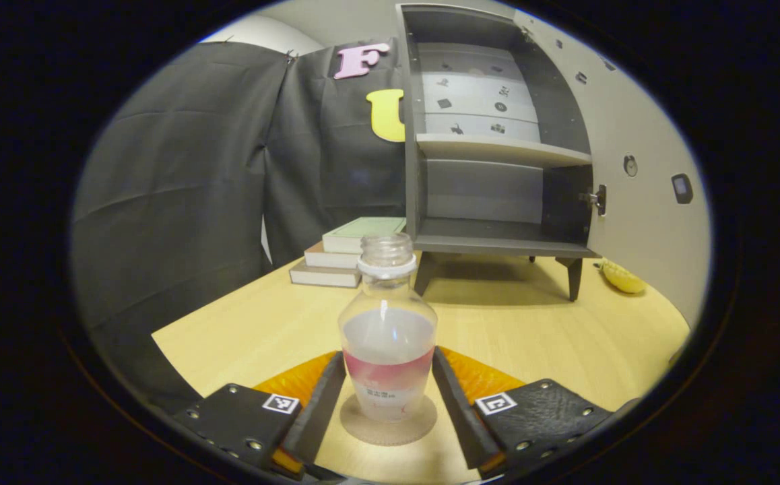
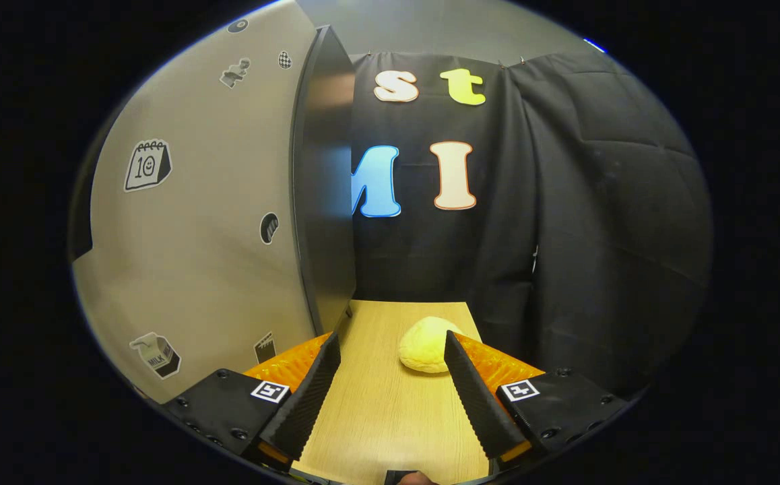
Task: Open the cabinet door with the right hand, grasp the bottle in the cabinet with the left hand and place it on the coaster, then close the cabinet door with the right hand.
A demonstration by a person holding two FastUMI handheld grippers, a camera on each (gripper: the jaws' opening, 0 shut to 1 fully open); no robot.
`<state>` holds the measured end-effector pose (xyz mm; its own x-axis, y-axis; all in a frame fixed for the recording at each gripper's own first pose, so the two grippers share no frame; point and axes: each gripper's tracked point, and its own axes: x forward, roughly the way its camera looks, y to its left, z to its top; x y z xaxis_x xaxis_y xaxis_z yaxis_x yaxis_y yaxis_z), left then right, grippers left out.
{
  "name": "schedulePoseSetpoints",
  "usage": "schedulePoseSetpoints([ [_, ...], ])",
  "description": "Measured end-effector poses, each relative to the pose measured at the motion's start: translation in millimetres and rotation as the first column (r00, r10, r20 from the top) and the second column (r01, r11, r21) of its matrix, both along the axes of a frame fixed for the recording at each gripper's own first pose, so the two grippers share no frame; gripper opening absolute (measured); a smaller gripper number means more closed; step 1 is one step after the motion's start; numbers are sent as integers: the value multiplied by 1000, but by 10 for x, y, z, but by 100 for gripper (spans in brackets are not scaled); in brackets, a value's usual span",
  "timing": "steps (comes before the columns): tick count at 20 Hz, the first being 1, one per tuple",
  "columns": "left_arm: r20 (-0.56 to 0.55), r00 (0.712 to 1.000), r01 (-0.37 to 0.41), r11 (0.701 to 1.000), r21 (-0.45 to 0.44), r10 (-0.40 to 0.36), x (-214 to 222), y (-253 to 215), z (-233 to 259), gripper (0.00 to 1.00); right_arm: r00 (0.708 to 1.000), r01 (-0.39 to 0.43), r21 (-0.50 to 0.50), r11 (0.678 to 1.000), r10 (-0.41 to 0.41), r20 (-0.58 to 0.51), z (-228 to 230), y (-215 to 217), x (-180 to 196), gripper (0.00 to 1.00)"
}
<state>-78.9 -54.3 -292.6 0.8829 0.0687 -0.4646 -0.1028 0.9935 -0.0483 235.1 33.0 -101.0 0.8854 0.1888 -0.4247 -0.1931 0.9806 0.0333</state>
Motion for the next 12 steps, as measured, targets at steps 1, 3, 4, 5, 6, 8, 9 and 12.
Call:
schedulePoseSetpoints([
  [1,-1,1000,-7,1000,-2,7,-5,9,-1,84,1000,1,-1,1000,-1,-1,2,-7,2,98],
  [3,7,1000,-14,1000,-4,14,-6,25,31,86,1000,4,-3,1000,-4,-1,4,-13,10,98],
  [4,12,1000,-13,1000,-6,13,-24,20,56,84,1000,5,-3,1000,-5,0,5,-16,15,98],
  [5,17,1000,-12,1000,-4,13,-29,19,96,84,1000,7,-3,1000,-7,2,17,-26,23,98],
  [6,22,1000,-10,1000,0,10,-32,10,142,86,1000,6,-2,1000,-6,2,20,-18,30,98],
  [8,35,999,-9,1000,12,9,-53,23,259,86,1000,2,2,1000,-2,5,38,-3,46,98],
  [9,48,999,-9,1000,15,8,-73,25,355,84,1000,-2,3,1000,2,8,58,16,63,98],
  [12,82,997,-12,999,31,10,-109,70,634,84,1000,-12,15,1000,11,9,77,100,86,98],
])
